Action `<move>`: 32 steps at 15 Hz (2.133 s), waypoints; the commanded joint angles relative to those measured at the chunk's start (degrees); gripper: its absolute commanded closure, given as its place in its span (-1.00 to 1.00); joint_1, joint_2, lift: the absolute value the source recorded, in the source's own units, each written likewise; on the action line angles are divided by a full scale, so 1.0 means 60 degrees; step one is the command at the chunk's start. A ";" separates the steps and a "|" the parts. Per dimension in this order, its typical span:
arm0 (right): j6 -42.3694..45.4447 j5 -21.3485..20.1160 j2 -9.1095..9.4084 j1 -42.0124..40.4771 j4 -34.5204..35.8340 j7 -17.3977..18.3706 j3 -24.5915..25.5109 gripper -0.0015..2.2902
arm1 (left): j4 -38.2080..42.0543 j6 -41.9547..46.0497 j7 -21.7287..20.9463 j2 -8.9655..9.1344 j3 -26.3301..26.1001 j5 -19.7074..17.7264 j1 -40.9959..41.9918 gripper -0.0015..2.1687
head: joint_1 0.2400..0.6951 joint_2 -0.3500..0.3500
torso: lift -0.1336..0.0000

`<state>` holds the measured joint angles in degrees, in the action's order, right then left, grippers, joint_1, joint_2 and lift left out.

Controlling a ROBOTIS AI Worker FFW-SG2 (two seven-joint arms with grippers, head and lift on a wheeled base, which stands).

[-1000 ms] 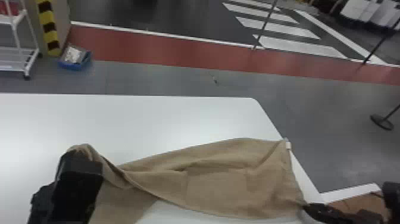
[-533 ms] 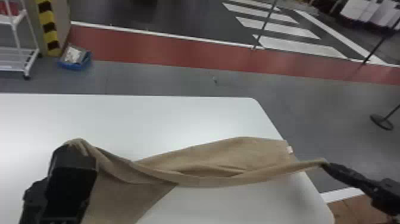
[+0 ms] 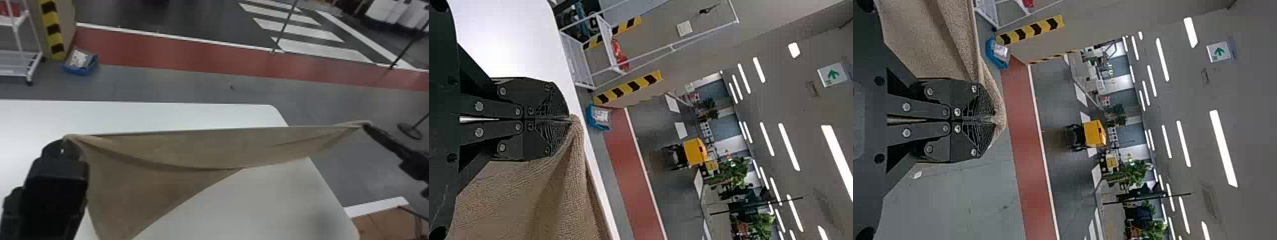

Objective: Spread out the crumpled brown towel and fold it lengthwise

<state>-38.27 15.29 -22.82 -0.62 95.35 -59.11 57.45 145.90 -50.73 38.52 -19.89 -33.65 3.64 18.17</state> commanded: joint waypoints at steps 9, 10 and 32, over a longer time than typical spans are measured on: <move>-0.1320 0.0088 0.0199 0.1012 0.0295 0.1459 -0.1489 0.13 | -0.0967 -0.0123 -0.0751 -0.0068 0.0878 -0.1119 -0.1300 0.31 | 0.92 -1.00 | -0.85; -0.1291 0.0015 0.0170 0.1408 -0.0027 0.1708 -0.1782 0.13 | -0.1348 -0.0123 -0.1029 -0.0068 0.1405 -0.1690 -0.1681 0.31 | 0.90 -1.00 | -0.85; 0.1082 0.0835 -0.0226 0.1437 -0.3016 0.1371 -0.3891 0.13 | -0.6475 0.8109 -0.3548 -0.0273 0.3104 -0.2994 -0.1359 0.31 | 0.58 -0.68 | -0.85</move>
<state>-31.81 20.25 -24.12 11.71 76.14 -49.54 31.05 106.68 -3.48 16.91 -21.62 -15.01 -15.39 5.88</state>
